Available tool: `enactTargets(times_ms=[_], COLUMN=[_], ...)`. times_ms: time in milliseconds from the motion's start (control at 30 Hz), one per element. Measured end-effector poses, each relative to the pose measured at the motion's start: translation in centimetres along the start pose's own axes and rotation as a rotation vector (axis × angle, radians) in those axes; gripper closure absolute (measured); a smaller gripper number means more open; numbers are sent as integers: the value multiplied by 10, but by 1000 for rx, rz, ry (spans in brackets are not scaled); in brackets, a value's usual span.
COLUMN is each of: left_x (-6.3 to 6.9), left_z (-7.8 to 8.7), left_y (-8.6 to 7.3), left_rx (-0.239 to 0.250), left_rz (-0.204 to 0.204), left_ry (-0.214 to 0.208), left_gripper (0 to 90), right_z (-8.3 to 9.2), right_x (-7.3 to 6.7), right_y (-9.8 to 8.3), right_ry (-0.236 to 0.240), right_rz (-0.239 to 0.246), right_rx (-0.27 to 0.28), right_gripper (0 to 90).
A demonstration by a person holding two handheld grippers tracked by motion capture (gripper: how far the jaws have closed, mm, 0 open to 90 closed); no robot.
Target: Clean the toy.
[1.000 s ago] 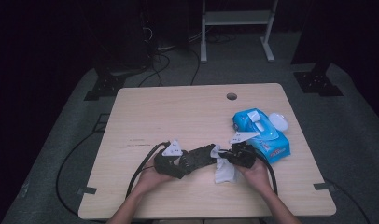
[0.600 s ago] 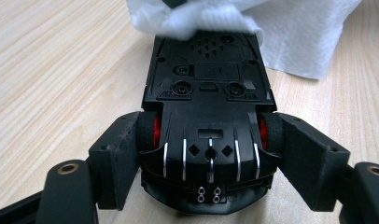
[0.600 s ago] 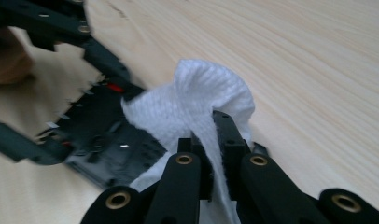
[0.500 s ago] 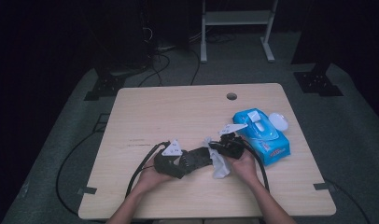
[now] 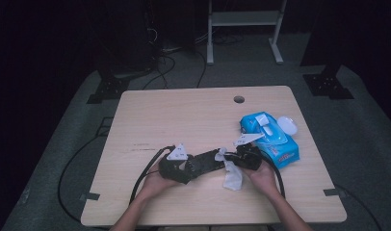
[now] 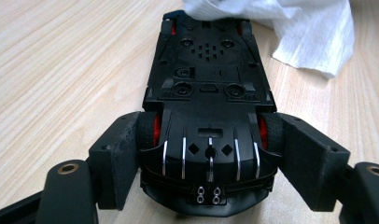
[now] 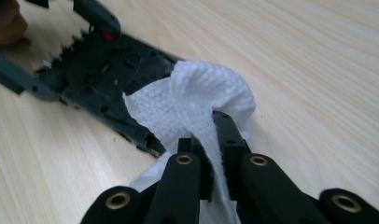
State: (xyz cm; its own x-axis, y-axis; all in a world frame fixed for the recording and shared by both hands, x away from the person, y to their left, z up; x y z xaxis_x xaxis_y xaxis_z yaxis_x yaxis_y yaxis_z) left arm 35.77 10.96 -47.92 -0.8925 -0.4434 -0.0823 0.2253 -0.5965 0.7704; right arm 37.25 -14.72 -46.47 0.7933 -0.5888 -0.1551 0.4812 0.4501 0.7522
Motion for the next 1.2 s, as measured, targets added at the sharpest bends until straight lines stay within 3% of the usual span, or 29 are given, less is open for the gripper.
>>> enactTargets(times_ms=[100, 367, 433, 500, 633, 700, 833, 967, 1133, 1200], left_x=[0, 1, 1, 0, 0, 0, -1, 0, 0, -1], left_z=[0, 0, 0, 1, 1, 1, 0, 0, 0, 0], left_y=[0, 0, 0, 0, 1, 2, 1, 2, 1, 1], left_rx=[5, -6, -8, -10, 8, 11, 7, 9, 2, -3], left_rz=[4, -9, -10, -14, -1, 1, 9, 3, 9, 7], left_ry=[-1, 6, 6, 6, 4, 3, -1, 5, 1, 1], left_gripper=[262, 262, 262, 262, 262, 262, 262, 262, 262, 262], right_z=[-6, -34, -35, -31, -19, -17, -22, -25, -37, -41], right_x=[-5, -51, -53, -46, -23, -21, -33, -39, -60, -66], right_y=[5, 26, 27, 25, 13, 10, 13, 15, 23, 26], right_ry=[38, 151, 137, 112, 64, 64, 76, 107, 209, 211], right_rz=[-20, 85, 113, 104, 33, 27, 64, 56, 77, 115], right_rx=[22, 26, 13, 6, 10, 15, 19, 27, 54, 47], right_gripper=[876, 876, 876, 876, 876, 876, 876, 876, 876, 874])
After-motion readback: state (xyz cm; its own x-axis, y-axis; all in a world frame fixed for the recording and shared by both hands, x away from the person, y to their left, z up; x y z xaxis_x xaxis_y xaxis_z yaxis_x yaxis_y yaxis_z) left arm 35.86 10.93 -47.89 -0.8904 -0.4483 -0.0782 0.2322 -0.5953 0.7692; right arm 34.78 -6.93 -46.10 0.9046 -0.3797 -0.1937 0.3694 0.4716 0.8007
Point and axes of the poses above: each handheld gripper's, and its own axes: z roughly backward along the jaws, y roughly out of its top, x roughly to its right, the point moved 2 cm from there along -z, roughly forward along the jaws, and after that the axes turned 5 degrees about y, right-handed, at the moved point
